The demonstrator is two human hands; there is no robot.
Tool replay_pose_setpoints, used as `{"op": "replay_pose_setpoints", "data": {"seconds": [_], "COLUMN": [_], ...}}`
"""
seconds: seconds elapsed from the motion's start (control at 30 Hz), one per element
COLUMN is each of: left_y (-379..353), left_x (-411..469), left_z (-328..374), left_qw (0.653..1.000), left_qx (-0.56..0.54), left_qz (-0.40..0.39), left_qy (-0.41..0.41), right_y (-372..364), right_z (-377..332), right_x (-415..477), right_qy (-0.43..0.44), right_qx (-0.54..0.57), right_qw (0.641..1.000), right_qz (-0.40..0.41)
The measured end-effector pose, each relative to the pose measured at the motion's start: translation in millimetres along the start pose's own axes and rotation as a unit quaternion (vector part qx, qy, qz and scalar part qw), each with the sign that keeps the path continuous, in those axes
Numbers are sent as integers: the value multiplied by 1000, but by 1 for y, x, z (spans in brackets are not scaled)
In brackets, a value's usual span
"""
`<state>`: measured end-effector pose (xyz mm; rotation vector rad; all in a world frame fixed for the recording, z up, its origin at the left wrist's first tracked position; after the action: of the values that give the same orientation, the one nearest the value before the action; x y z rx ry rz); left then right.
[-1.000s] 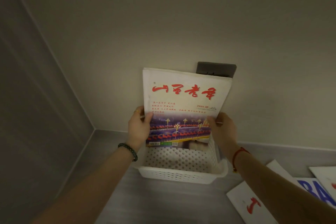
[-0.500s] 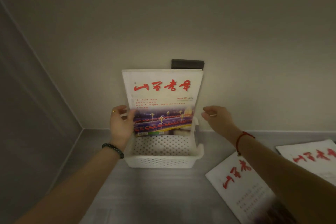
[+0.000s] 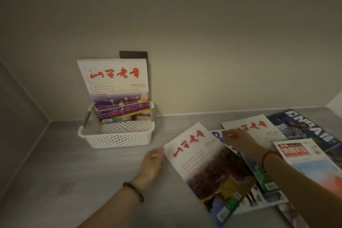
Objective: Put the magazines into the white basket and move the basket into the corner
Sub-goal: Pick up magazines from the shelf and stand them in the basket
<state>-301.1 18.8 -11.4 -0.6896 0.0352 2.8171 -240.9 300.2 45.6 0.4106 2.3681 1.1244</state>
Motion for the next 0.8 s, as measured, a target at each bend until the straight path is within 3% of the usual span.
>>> {"op": "replay_pose_setpoints", "data": {"seconds": [0.07,0.17,0.3,0.43,0.57,0.67,0.8], "left_y": [-28,-63,-82,-85,-101,-105,-100], "left_x": [-10,-19,-18,-19,-22,-26,-28], "left_z": [-28,-59,-73,-78,-68,-56,-38], "left_qw": [998,980,967,956,954,979,985], "left_qx": [-8,-137,-209,-248,-284,-203,-165], "left_qz": [-36,-40,35,39,-28,-6,-18], "left_qy": [57,141,143,155,92,35,-38], "right_y": [-5,-15,-28,-35,-42,-46,-34], "right_z": [25,55,83,86,85,86,85], "right_x": [-4,-4,-3,-3,-2,2,11], "right_qy": [-9,-25,-55,-25,15,26,55], "right_qx": [-15,-14,45,47,15,-4,-30], "right_qw": [999,999,995,994,994,993,989], "right_qz": [-28,-45,-68,-96,-105,-112,-130]}}
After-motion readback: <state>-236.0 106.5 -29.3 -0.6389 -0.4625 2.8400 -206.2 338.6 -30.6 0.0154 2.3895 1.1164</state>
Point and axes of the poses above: each hand's wrist, its own x-axis towards the middle knuckle, its own y-axis out of the back of the hand, z = x × y, the point moved 6 cm from there along x, towards the middle knuckle, and after that the axes turned 10 degrees about -x, right-handed, at the moved point
